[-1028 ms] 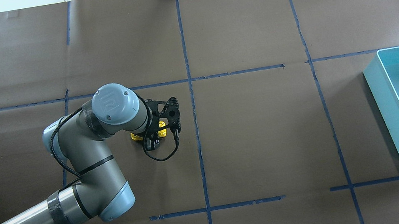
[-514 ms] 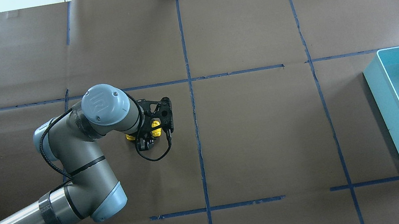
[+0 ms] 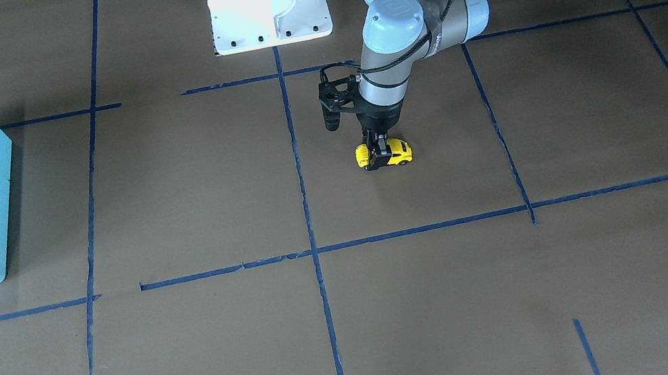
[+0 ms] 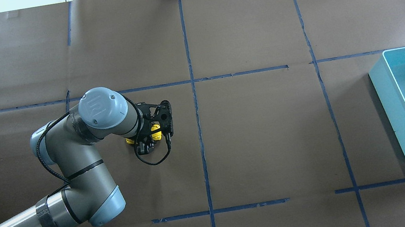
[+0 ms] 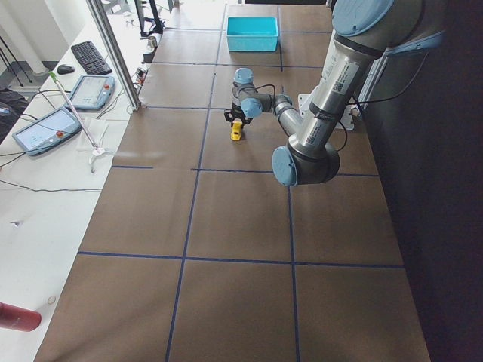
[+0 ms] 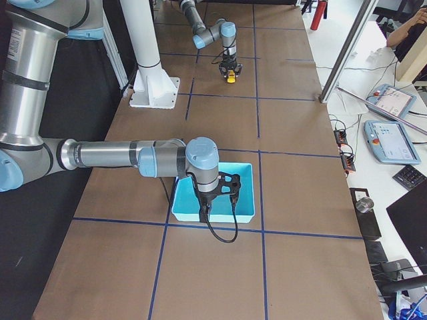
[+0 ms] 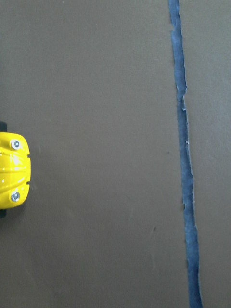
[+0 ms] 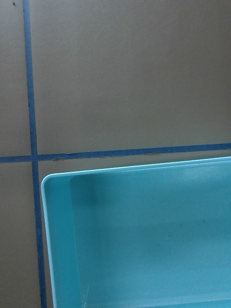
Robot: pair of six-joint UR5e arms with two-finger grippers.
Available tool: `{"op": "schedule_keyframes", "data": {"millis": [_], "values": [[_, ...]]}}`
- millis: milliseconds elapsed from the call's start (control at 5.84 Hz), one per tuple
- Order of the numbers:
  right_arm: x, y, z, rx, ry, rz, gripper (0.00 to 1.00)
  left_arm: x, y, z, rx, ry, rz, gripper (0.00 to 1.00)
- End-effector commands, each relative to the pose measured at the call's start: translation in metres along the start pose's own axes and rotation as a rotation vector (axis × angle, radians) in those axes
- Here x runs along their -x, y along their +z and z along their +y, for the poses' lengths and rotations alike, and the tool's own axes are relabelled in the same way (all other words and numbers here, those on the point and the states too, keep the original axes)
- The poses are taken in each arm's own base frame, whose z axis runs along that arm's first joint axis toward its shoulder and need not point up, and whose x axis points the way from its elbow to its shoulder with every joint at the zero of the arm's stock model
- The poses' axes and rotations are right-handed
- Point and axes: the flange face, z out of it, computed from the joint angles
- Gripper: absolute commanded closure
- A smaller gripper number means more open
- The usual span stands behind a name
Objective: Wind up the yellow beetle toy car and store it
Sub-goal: 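Open the left gripper to release the car so it drives toward the tray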
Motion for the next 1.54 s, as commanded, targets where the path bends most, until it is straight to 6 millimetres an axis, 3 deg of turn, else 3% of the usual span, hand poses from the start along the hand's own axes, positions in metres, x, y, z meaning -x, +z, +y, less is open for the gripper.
{"op": "schedule_keyframes", "data": {"millis": [0,1028,1199,1370], "values": [[0.0,0.0,0.0,-0.001,0.001,0.0,0.0,-0.001,-0.002,0.0,-0.016,-0.01,0.031,0.01],[0.0,0.0,0.0,0.0,0.0,0.0,0.0,0.002,-0.005,0.001,-0.015,-0.009,0.026,0.0],[0.0,-0.001,-0.001,-0.002,0.0,0.0,0.0,0.009,-0.017,0.002,-0.026,-0.014,0.01,0.0],[0.001,0.0,-0.001,-0.001,-0.002,0.0,0.0,0.023,-0.036,0.024,-0.031,-0.039,-0.001,0.0]]}}
